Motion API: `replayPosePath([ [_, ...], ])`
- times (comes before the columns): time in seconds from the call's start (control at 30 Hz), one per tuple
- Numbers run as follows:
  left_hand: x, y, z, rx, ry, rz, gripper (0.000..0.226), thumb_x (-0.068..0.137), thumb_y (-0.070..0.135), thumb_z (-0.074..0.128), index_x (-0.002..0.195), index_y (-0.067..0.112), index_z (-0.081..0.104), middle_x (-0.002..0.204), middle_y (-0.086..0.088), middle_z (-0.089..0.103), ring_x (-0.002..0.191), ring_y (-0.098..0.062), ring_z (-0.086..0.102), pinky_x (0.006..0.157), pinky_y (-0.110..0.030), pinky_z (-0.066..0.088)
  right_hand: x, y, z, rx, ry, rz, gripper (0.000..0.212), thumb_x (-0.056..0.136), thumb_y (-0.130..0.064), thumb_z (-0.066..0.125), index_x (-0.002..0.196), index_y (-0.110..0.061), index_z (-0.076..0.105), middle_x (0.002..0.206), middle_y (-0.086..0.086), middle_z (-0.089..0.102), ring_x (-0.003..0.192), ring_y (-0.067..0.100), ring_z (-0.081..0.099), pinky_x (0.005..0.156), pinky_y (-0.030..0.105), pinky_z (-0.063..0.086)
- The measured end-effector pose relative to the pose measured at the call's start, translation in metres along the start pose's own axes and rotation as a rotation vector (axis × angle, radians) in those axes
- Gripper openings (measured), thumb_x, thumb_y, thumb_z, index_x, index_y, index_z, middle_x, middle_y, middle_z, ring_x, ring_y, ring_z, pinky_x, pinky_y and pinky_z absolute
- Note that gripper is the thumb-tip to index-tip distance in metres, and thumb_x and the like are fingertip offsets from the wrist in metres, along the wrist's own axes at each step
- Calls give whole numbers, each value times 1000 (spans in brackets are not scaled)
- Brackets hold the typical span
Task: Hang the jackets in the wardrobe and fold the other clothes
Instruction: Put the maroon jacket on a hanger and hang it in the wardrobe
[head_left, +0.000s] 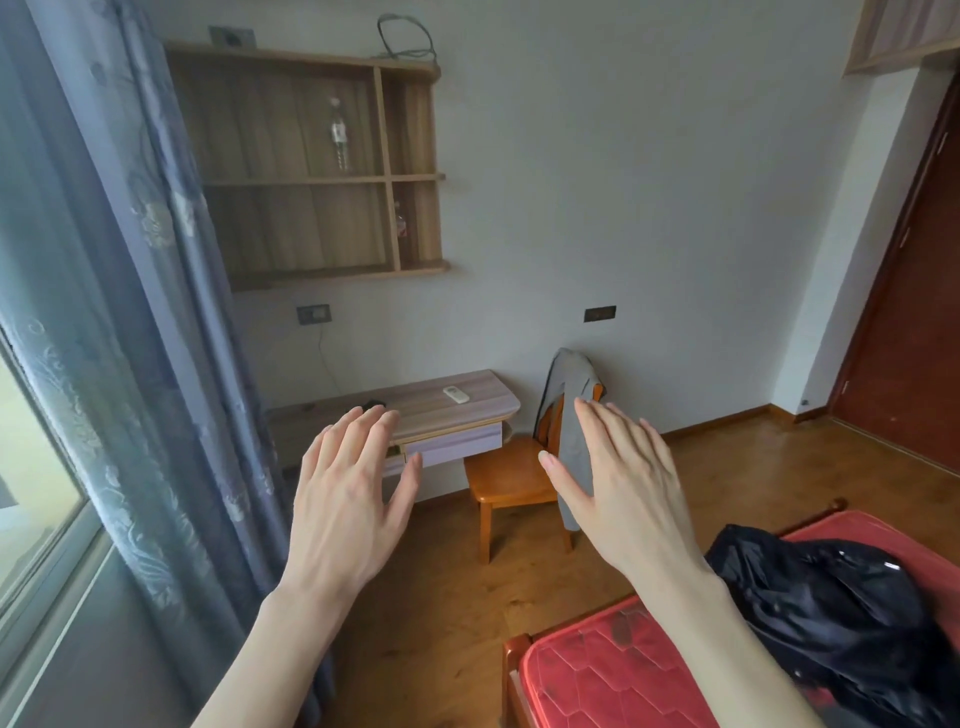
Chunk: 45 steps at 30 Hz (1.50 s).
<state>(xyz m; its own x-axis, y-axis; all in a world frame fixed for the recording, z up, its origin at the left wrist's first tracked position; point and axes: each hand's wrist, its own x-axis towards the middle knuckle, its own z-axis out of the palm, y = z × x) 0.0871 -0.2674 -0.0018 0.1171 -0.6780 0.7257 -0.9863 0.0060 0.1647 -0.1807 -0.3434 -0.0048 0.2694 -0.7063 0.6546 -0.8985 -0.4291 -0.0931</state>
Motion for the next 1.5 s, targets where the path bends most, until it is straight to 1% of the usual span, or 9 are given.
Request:
replayPosePath([
  [0.17,37,-33,40,18,-27,-16,53,103,51,45,141,17,59,146,-5,60,141,-28,50,119,-42,29,50,1,46,13,-25,-9,82,102,-71,28,155,-12,46,153,9,54,144,26,50,122,45,34],
  [0.43,103,-97,107,-1,-33,1,58,104,55,36,141,17,59,146,-5,61,142,-27,50,121,-49,37,130,-18,126,4,-18,-12,80,102,-70,29,152,-12,49,150,9,58,139,27,55,120,45,37],
  [0.57,146,-141,151,-17,-34,33,55,103,52,40,139,16,60,143,-5,62,139,-28,53,119,-50,40,175,-33,175,-14,-10,-5,79,102,-70,28,151,-13,51,149,9,59,138,28,56,119,47,40],
  [0.73,202,-199,204,-32,-54,82,53,103,51,41,136,15,62,139,-7,64,135,-29,56,117,-48,41,229,-55,233,-78,-9,43,76,102,-69,31,150,-13,53,147,8,61,137,27,57,120,45,37],
  [0.93,262,-250,262,-57,-91,157,54,104,50,39,136,13,63,139,-7,65,135,-29,57,116,-48,44,273,-62,287,-190,-26,132,73,102,-66,37,149,-12,53,145,9,61,136,27,57,119,48,39],
  [1.03,280,-263,292,-85,-116,175,54,105,50,38,136,13,62,138,-8,65,134,-29,56,115,-48,44,286,-57,304,-225,-24,169,70,102,-62,39,147,-11,55,142,9,63,132,27,60,117,47,40],
  [1.17,311,-269,336,-141,-144,203,58,106,53,33,134,13,64,137,-8,66,134,-30,57,114,-49,45,304,-44,325,-255,-12,226,68,103,-60,34,144,-11,58,141,11,65,130,28,61,115,47,41],
  [1.33,349,-260,392,-219,-160,245,56,105,54,37,133,15,66,137,-9,67,131,-31,60,113,-50,45,325,-18,354,-304,-8,295,71,104,-62,31,144,-10,58,141,11,64,131,27,60,116,47,41],
  [1.5,400,-247,450,-263,-186,296,55,105,53,37,138,16,63,142,-7,64,138,-29,55,115,-49,44,360,18,386,-353,10,363,70,105,-62,30,146,-11,56,144,10,62,133,26,58,118,45,39],
])
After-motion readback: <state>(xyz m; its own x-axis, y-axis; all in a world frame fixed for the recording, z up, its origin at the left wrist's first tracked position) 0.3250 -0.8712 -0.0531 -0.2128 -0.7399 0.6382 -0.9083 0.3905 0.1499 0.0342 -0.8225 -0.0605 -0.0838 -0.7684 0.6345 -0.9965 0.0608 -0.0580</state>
